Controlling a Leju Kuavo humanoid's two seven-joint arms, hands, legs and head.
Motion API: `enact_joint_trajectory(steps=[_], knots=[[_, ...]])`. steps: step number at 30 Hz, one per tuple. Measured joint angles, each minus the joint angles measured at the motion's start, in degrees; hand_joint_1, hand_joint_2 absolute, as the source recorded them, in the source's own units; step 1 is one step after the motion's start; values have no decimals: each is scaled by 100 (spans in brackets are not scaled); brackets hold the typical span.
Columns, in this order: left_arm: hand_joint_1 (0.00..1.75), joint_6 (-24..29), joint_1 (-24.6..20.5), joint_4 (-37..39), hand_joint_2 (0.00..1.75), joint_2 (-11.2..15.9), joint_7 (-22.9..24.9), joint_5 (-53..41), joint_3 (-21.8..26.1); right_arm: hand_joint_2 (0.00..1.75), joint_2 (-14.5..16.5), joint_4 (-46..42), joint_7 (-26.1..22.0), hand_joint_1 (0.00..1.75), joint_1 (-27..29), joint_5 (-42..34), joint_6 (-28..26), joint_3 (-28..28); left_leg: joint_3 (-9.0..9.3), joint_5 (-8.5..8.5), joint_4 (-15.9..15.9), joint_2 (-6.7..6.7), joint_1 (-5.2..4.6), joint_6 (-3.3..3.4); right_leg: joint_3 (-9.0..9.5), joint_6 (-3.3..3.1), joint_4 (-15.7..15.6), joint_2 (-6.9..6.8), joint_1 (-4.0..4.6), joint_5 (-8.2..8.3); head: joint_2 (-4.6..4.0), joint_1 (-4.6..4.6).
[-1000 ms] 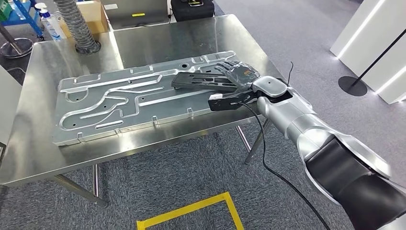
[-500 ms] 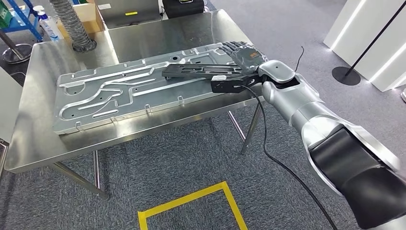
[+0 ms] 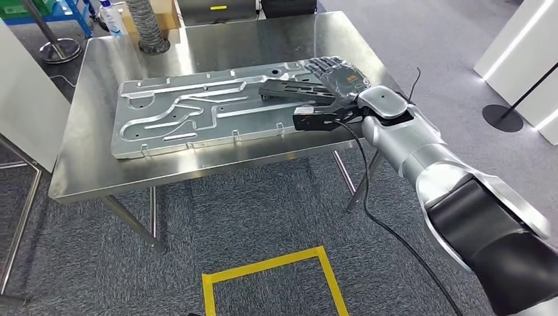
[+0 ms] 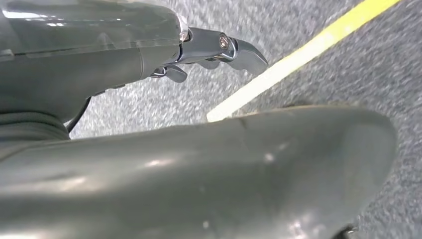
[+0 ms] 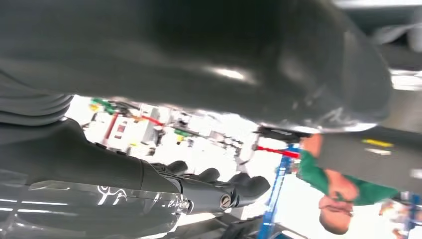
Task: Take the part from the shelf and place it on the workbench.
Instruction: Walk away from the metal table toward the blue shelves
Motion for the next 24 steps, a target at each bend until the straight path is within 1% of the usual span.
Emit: enact_joint_trajectory(steps=[1, 2, 3, 4, 5, 6, 7, 8, 9, 10, 11, 12, 13, 14, 15, 16, 17, 18, 19, 20, 21, 22, 23, 24], knots=[[0, 0, 7, 0, 0, 1, 2, -1, 0, 0, 39, 9, 5, 0, 19, 1, -3, -5, -18, 8, 15, -54, 0, -5, 4, -1, 37, 6, -3, 46, 0, 0], [0, 0, 11, 0, 0, 1, 5, -1, 0, 0, 72, 16, 12, 0, 30, 1, -9, -13, -30, 11, 34, -108, 0, -10, 118, -9, -158, 18, -6, 190, 0, 0], [0, 0, 12, 0, 0, 1, 8, -2, 0, 0, 97, 20, 18, 0, 34, 2, -17, -21, -38, 9, 56, -164, 1, -19, 317, -24, -528, 67, -10, 393, 0, 0], [0, 0, 9, 0, 0, 0, 11, -2, 0, 0, 119, 24, 22, 0, 33, 1, -26, -29, -54, 8, 77, -217, -4, -37, 527, -45, -914, 167, -13, 545, 0, 0], [0, 0, 4, 0, 0, -1, 13, -3, 0, 0, 137, 27, 25, 0, 31, 1, -36, -38, -78, 10, 99, -267, -4, -62, 687, -61, -1241, 258, -13, 638, 0, 0], [0, 0, -2, 0, 0, -2, 15, -4, 0, 0, 151, 31, 26, 0, 33, 2, -44, -45, -112, 19, 115, -310, 2, -95, 776, -75, -1439, 327, -7, 667, 0, -1], [0, 0, -3, 0, 0, -3, 18, -4, 0, 0, 163, 35, 26, 0, 37, 3, -50, -50, -151, 34, 121, -354, 11, -133, 794, -85, -1502, 351, 4, 639, 0, -1], [0, -1, -1, 0, 0, -3, 23, -5, 0, 0, 169, 37, 26, 0, 42, 5, -53, -54, -180, 52, 122, -404, 24, -172, 789, -99, -1535, 307, 11, 641, 0, -1], [0, -1, 3, 0, 0, -2, 31, -6, 0, 0, 171, 38, 27, 0, 46, 7, -55, -56, -205, 52, 128, -412, 30, -206, 789, -124, -1550, 247, 4, 654, 0, -1], [0, -2, 7, 0, 0, -2, 41, -7, 0, 0, 168, 37, 27, 0, 47, 9, -55, -58, -238, 7, 183, -355, 25, -238, 799, -154, -1577, 184, -4, 670, 0, -2], [0, -2, 5, 0, 0, -2, 51, -7, 0, 0, 150, 37, 27, 0, 45, 13, -54, -63, -308, -97, 334, -255, 18, -266, 812, -189, -1606, 111, -12, 687, 0, -2], [0, -1, 1, 0, 0, -3, 58, -6, 0, 0, 119, 35, 27, 0, 45, 20, -52, -70, -429, -259, 602, -123, 18, -289, 823, -215, -1628, 32, -13, 696, 0, -2], [0, 1, -4, 0, 0, -3, 62, -4, 0, 0, 68, 35, 26, 0, 46, 31, -51, -77, -601, -454, 982, -15, 23, -315, 824, -230, -1631, -47, 0, 697, 0, -2], [0, 3, -7, 0, 0, -4, 63, -2, 0, 0, 9, 33, 25, 0, 50, 43, -49, -81, -784, -625, 1378, 37, 36, -336, 821, -239, -1628, -130, 11, 695, 0, -1], [0, 6, -7, 0, 0, -4, 64, 1, 0, 0, -54, 32, 23, 0, 56, 55, -48, -83, -921, -720, 1677, 62, 49, -356, 819, -240, -1623, -218, 19, 693, 0, -1], [0, 10, -5, 0, 0, -4, 64, 3, 0, 0, -113, 30, 20, 0, 63, 62, -48, -84, -964, -716, 1786, 79, 59, -371, 816, -239, -1617, -305, 23, 689, 0, -1], [0, 15, -3, 0, 0, -4, 64, 4, 0, 0, -161, 25, 14, 0, 68, 66, -48, -84, -887, -608, 1653, 104, 67, -380, 816, -233, -1609, -384, 25, 683, 0, -1], [0, 21, -2, 0, 0, -4, 63, 7, 0, 0, -202, 13, 7, 0, 70, 68, -48, -86, -704, -434, 1318, 156, 71, -382, 819, -222, -1599, -462, 25, 674, 0, -1], [0, 27, -4, 0, 0, -4, 63, 10, 0, 0, -229, -1, 0, 0, 67, 69, -48, -90, -482, -276, 896, 264, 68, -374, 821, -204, -1586, -529, 28, 662, 0, -1], [0, 33, -7, 0, 0, -4, 61, 13, 0, 0, -246, -15, -5, 0, 62, 70, -45, -97, -298, -154, 538, 352, 52, -340, 818, -178, -1568, -582, 40, 650, 0, 0], [0, 39, -7, 0, 0, -4, 57, 15, 0, 0, -255, -25, -8, 0, 57, 72, -40, -106, -185, -84, 299, 408, 34, -300, 814, -151, -1552, -633, 52, 643, 0, 0], [0, 44, -2, 0, 0, -3, 53, 16, 1, 0, -257, -28, -8, 0, 55, 73, -33, -113, -153, -65, 199, 422, 14, -256, 809, -123, -1541, -678, 66, 641, 0, 0], [0, 48, 4, 0, 0, -3, 48, 18, 1, 0, -253, -30, -9, 0, 56, 75, -24, -119, -166, -45, 188, 363, -5, -208, 804, -92, -1537, -722, 70, 645, 0, 0], [0, 51, 11, 0, 0, -2, 42, 19, 2, 0, -246, -31, -7, 0, 58, 78, -16, -123, -174, -21, 174, 308, -5, -167, 797, -59, -1538, -758, 62, 641, 0, -1]])
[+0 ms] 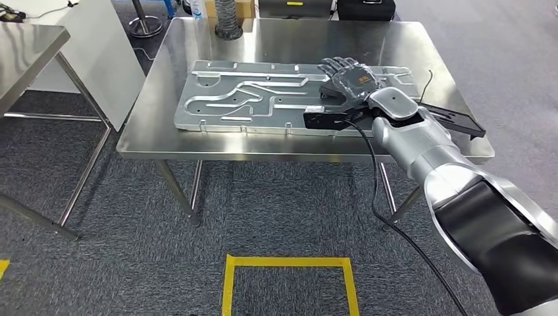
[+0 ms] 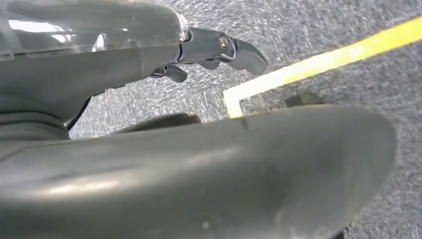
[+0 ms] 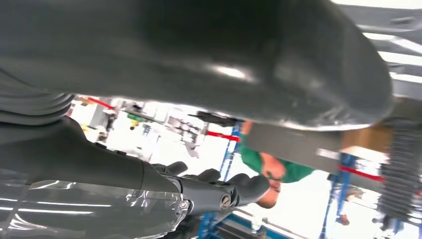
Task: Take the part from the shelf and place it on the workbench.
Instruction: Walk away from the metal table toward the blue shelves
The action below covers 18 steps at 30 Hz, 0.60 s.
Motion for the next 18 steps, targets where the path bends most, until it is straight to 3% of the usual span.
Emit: enact_joint_trajectory(steps=[2, 4, 5, 6, 7, 8, 10, 12, 16, 18], knots=[[0, 2, 5, -1, 0, 1, -9, 2, 2, 0, 40, 2, 25, 0, 0, 10, 8, -23, -2, 50, -38, -78, 9, 77, -64, 55, 158, 208, -40, -143, 0, 0], [0, 1, 1, -2, 0, 2, -13, 3, 3, 0, 117, 32, 57, 0, 3, 33, 14, -62, -8, 79, -56, -128, 16, 124, -324, 77, 768, 593, -68, -502, 0, 1], [0, -3, 0, -2, 0, 3, -14, 5, 3, 0, 166, 56, 65, 0, 12, 45, 20, -79, -13, 83, -53, -148, 9, 133, -508, 80, 1170, 707, -68, -679, 0, 1], [0, -16, 3, -2, 0, 3, -10, 13, 4, 0, 219, 85, 78, 0, 28, 61, 30, -93, -18, 91, -46, -165, 0, 139, -664, 83, 1505, 762, -67, -793, 0, 1], [0, -40, 8, -1, 0, 3, -1, 26, 8, 0, 274, 114, 105, 0, 44, 73, 44, -106, -26, 97, -34, -176, -8, 142, -737, 82, 1652, 781, -67, -802, 0, 1], [0, -71, 15, -1, 0, 4, 11, 47, 16, 0, 332, 141, 144, 0, 54, 84, 62, -126, -37, 103, -17, -184, -14, 143, -704, 74, 1579, 786, -66, -709, 0, 1], [0, -128, 27, 0, 0, 5, 29, 94, 39, 0, 446, 193, 237, 0, 36, 90, 87, -178, -67, 107, 25, -189, -18, 138, -372, 35, 887, 793, -64, -344, 0, 1], [0, -151, 40, -1, 0, 6, 22, 134, 74, 0, 568, 247, 287, 0, -16, 78, 93, -261, -109, 117, 63, -186, -37, 103, -92, -10, 263, 815, -39, -101, 0, 1], [0, -156, 115, -1, 0, 16, -3, 175, 143, 0, 707, 346, 293, 0, -58, 61, 94, -411, -167, 145, 78, -170, -36, -23, -90, -109, 86, 846, -25, 25, 0, 1], [0, -157, 137, -1, 0, 26, -7, 180, 158, 0, 696, 365, 312, 0, -75, 69, 95, -443, -272, -136, 341, -171, -27, -78, -134, -170, 32, 826, -49, 124, 0, 1]])
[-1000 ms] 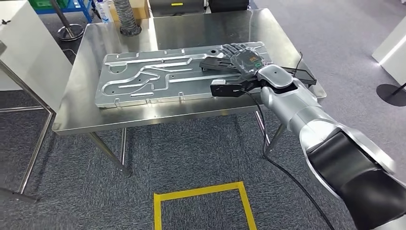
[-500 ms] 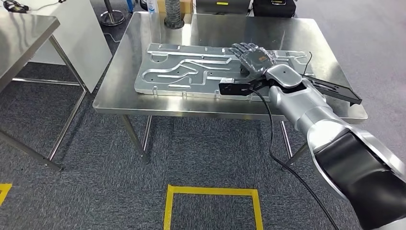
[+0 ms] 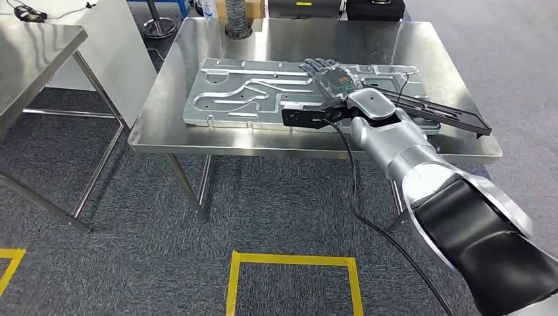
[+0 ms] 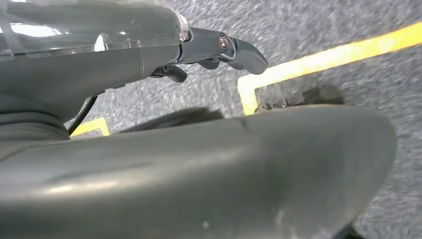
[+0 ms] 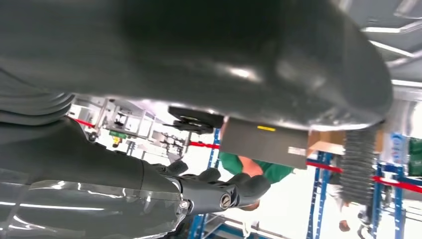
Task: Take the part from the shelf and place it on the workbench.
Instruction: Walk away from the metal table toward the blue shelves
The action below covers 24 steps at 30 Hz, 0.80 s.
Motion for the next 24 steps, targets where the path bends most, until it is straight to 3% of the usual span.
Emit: enact_joint_trajectory(steps=[3, 4, 5, 6, 8, 9, 10, 13, 14, 15, 17, 18, 19, 21, 22, 24], knots=[[0, -4, 31, 1, 0, 9, 0, 5, 21, 0, -59, 33, 90, 0, -25, -25, -4, -65, -297, -736, 1070, 3, 39, -53, -163, -32, -7, -11, 5, 141, 0, 0], [0, -5, 53, 1, 0, 14, 0, 7, 27, 0, -73, 53, 120, 0, -29, -53, -7, -109, -312, -859, 1307, 4, 55, -64, -232, -26, -4, -1, 5, 196, 0, 0], [0, -5, 82, 1, 0, 24, -1, 10, 38, 0, -81, 77, 142, 0, -34, -84, -10, -171, -217, -878, 1326, 5, 71, -72, -302, -14, 0, 17, 2, 251, 0, 0], [0, -4, 113, 0, 0, 37, -2, 15, 49, 0, -83, 101, 151, 0, -47, -112, -11, -245, -4, -809, 1107, 6, 89, -77, -369, 4, 6, 42, -4, 305, 0, 0], [0, -1, 158, 0, 0, 65, -10, 22, 69, 0, -85, 144, 140, 0, -108, -164, -13, -414, 605, -625, 277, 19, 103, -79, -494, 60, 32, 98, -7, 408, 0, -1], [0, -1, 168, 0, 0, 75, -18, 23, 73, 0, -97, 165, 125, 0, -151, -192, -14, -503, 812, -566, -46, 23, 88, -64, -545, 94, 42, 117, -2, 456, 0, 1], [0, 0, 173, 0, 0, 82, -27, 24, 78, 0, -108, 184, 93, 0, -189, -232, -16, -605, 920, -542, -229, 36, 64, -43, -581, 133, 41, 138, 0, 509, 0, 1], [0, 12, 182, -1, 0, 104, -66, 48, 105, 0, -121, 226, -55, 0, -210, -437, -52, -919, 873, -425, -281, 131, 19, 64, -614, 234, -34, 214, -25, 659, 0, 2], [0, 25, 182, -1, 0, 111, -86, 71, 116, 0, -119, 231, -114, 0, -178, -560, -102, -1027, 832, -353, -309, 192, 26, 112, -650, 263, -1, 218, -34, 585, 0, 3], [0, 47, 182, -1, 0, 118, -114, 104, 127, 0, -112, 217, -186, 0, -109, -742, -224, -1181, 774, -270, -340, 256, 36, 158, -718, 297, 133, 203, -43, 392, 0, 4], [0, 97, 189, -1, 0, 131, -163, 173, 155, 0, -88, 94, -350, 0, 287, -1199, -688, -1647, 627, -123, -376, 364, 37, 225, -915, 371, 727, 144, -46, -217, 0, 3], [0, 120, 196, -1, 0, 137, -177, 201, 174, 0, -65, -36, -435, 0, 639, -1439, -1009, -1975, 555, -62, -378, 393, 33, 235, -994, 408, 1094, 128, -43, -453, 0, 2], [0, 136, 203, -1, 0, 142, -181, 216, 195, 0, -34, -204, -510, 0, 1083, -1637, -1315, -2345, 483, -9, -377, 416, 34, 238, -1028, 435, 1396, 122, -39, -553, 0, 2], [0, 160, 224, 0, 0, 148, -176, 226, 237, 0, 51, -635, -597, 0, 2128, -1889, -1777, -3220, 320, 101, -373, 433, 46, 233, -875, 450, 1536, 115, -30, -405, 0, 2], [0, 167, 238, 0, 0, 149, -172, 219, 252, 0, 105, -913, -614, 0, 2683, -1929, -1904, -3708, 228, 160, -368, 435, 55, 221, -655, 435, 1316, 111, -18, -283, 0, 2], [0, 179, 266, 1, 0, 148, -161, 186, 267, 0, 246, -1579, -657, 0, 3776, -1892, -1968, -4760, 94, 258, -343, 418, 64, 174, 21, 347, 480, 111, 41, -310, 0, 2]])
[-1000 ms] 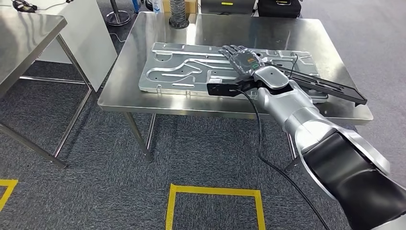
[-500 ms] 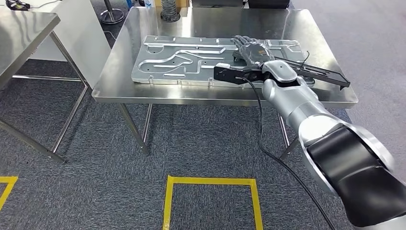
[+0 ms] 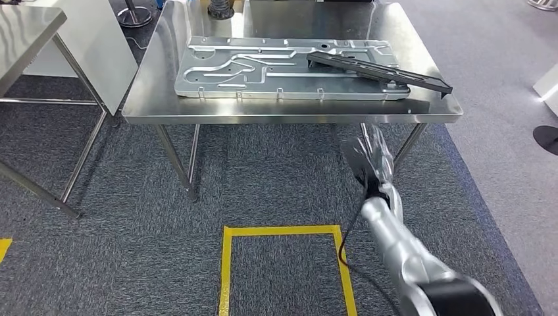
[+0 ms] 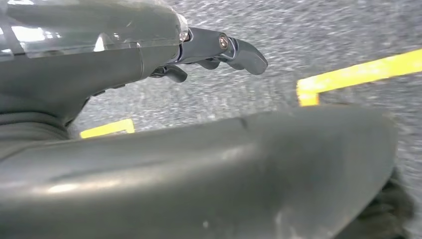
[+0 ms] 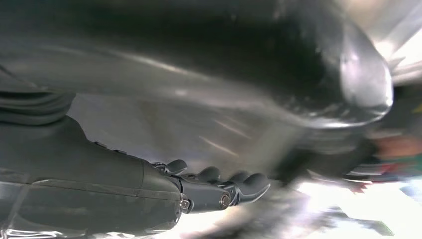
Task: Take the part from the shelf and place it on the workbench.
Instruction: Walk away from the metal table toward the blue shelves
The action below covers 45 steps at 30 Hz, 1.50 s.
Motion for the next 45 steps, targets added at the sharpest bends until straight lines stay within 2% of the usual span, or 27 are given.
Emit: enact_joint_trajectory(steps=[2, 5, 6, 9, 10, 11, 12, 14, 16, 17, 18, 20, 21, 24, 25, 27, 29, 30, 31, 33, 34, 36, 38, 41, 42, 44, 45], knots=[[0, 9, 14, -1, 0, -3, 6, -36, 3, 0, 225, -614, -174, 0, 991, 63, 157, -1169, -8, 68, -1, -29, 15, -68, 453, -123, -580, -21, 61, -137, 0, 0], [0, 7, 23, -2, 0, 10, 5, -65, 4, 0, 504, -1056, -698, 0, 2134, 195, 452, -2691, -1, 63, 13, -94, 36, -173, 496, -288, -723, -95, 70, -47, 0, -1], [0, 5, 26, -2, 0, 19, 5, -72, 5, 0, 543, -1058, -857, 0, 2358, 266, 532, -3049, -43, -103, 125, -142, 37, -191, 457, -342, -748, -111, 64, 16, 0, -1], [0, 11, 18, -2, 0, 57, 12, -80, 6, 0, 544, -595, -966, 0, 2707, 450, 704, -3906, -200, -1003, 1014, -270, 45, -208, 254, -409, -762, -135, 72, 212, 0, -2], [0, 18, 13, -2, 0, 71, 16, -85, 6, 0, 528, -362, -871, 0, 2785, 478, 767, -4145, -201, -1160, 1333, -284, 45, -216, 173, -409, -755, -155, 82, 272, 0, -2], [0, 26, 7, -2, 0, 84, 21, -92, 6, 0, 505, -129, -715, 0, 2850, 484, 857, -4337, -150, -1159, 1539, -290, 44, -221, 85, -411, -743, -181, 90, 331, 0, -2], [0, 39, 2, -2, 0, 99, 25, -104, 5, 0, 482, 124, -512, 0, 2896, 480, 997, -4499, -24, -1027, 1582, -292, 44, -221, -17, -409, -726, -206, 96, 395, 0, -2], [0, 70, -25, -2, 0, 139, 27, -137, 3, 0, 453, 630, -52, 0, 2959, 485, 1327, -4711, 491, -737, 1117, -285, 33, -192, -229, -394, -672, -235, 101, 528, 0, -3], [0, 96, -76, -5, 0, 185, 33, -182, -8, 87, 446, 1066, 436, 0, 3012, 566, 1663, -4803, 1179, -872, 181, -257, 0, -147, -357, -355, -612, -259, 102, 644, 0, -3], [0, 105, -99, -7, 0, 203, 41, -200, -15, 131, 446, 1251, 679, 0, 3026, 629, 1831, -4815, 1400, -989, -166, -253, -20, -123, -367, -330, -601, -278, 92, 696, 0, -3], [0, 114, -121, -8, 0, 219, 54, -215, -21, 131, 447, 1429, 910, 0, 3032, 693, 1998, -4816, 1503, -1063, -368, -262, -43, -98, -361, -299, -606, -301, 76, 751, -1, -3], [0, 128, -138, -8, 0, 243, 86, -242, -24, 44, 465, 1759, 1257, 0, 3030, 817, 2247, -4816, 1441, -951, -408, -294, -62, -28, -359, -231, -627, -317, 37, 813, -2, -2], [0, 136, -147, -8, 0, 256, 103, -254, -25, 0, 489, 1890, 1357, 0, 3031, 879, 2318, -4810, 1376, -870, -411, -302, -63, 10, -395, -199, -561, -292, 20, 683, -2, -2], [0, 150, -161, -8, 0, 273, 127, -267, -25, 0, 544, 2049, 1428, 0, 3037, 978, 2381, -4791, 1247, -726, -423, -309, -48, 62, -486, -161, -344, -217, -9, 250, -2, -2], [0, 150, -161, -8, 0, 274, 128, -267, -26, 0, 546, 2052, 1429, 0, 3038, 980, 2383, -4790, 1242, -721, -423, -309, -48, 62, -490, -160, -329, -215, -9, 228, -2, -2], [0, 158, -160, -8, 0, 282, 170, -314, -42, 0, 574, 2153, 1457, 0, 3025, 1049, 2457, -4747, 1075, -589, -416, -318, -50, 66, -543, -130, 241, -199, -28, -166, -2, -2], [0, 169, -153, -8, 0, 292, 245, -422, -106, 87, 610, 2321, 1564, 0, 2999, 1205, 2563, -4657, 682, -332, -366, -335, -46, 38, -401, -80, 926, -180, -75, -247, -2, -2], [0, 173, -151, -8, 0, 294, 274, -473, -143, 131, 621, 2382, 1624, 0, 2989, 1276, 2592, -4612, 484, -217, -321, -346, -42, 8, -179, -64, 967, -171, -100, -110, -2, -2], [0, 174, -150, -9, 0, 296, 285, -501, -173, 175, 621, 2408, 1663, 0, 2985, 1326, 2606, -4576, 345, -152, -270, -359, -41, -25, 184, -65, 621, -154, -112, -20, -2, -2], [0, 182, -157, -10, 0, 299, 289, -535, -215, 175, 621, 2430, 1690, 0, 2977, 1391, 2617, -4523, 190, -77, -147, -378, -53, -87, 911, -113, -332, -122, -110, -326, -2, -2], [0, 190, -165, -10, 0, 301, 286, -548, -239, 175, 621, 2439, 1692, 0, 2972, 1421, 2619, -4499, 140, -37, -103, -380, -56, -122, 1134, -152, -661, -112, -96, -497, -2, -2], [0, 206, -176, -10, 0, 304, 278, -570, -278, 87, 621, 2462, 1684, 0, 2966, 1466, 2624, -4450, 70, 47, -60, -382, -49, -200, 1198, -246, -850, -126, -81, -595, -2, -3], [0, 213, -172, -10, 0, 315, 275, -576, -298, 0, 610, 2483, 1676, 0, 2971, 1492, 2623, -4409, -7, -89, 81, -381, -26, -258, 1142, -341, -832, -167, -76, -517, -2, -3], [0, 216, -154, -8, 0, 325, 269, -576, -308, 0, 523, 2520, 1669, 0, 2990, 1507, 2632, -4378, -304, -765, 1008, -378, -10, -290, 1022, -425, -819, -232, -43, -407, -2, -3], [0, 217, -151, -8, 0, 325, 265, -576, -310, 0, 483, 2538, 1666, 0, 2992, 1510, 2648, -4366, -377, -865, 1317, -378, -10, -291, 968, -433, -801, -247, -28, -377, -2, -3], [0, 221, -147, -8, 0, 325, 258, -578, -314, 87, 412, 2574, 1653, 0, 2990, 1515, 2690, -4347, -269, -734, 1421, -378, -12, -274, 859, -434, -750, -262, -5, -335, -2, -3], [0, 231, -147, -8, 0, 325, 256, -581, -315, 131, 384, 2589, 1642, 0, 2990, 1517, 2706, -4342, -60, -598, 1169, -378, -16, -252, 818, -428, -725, -265, 1, -322, -2, -2]])
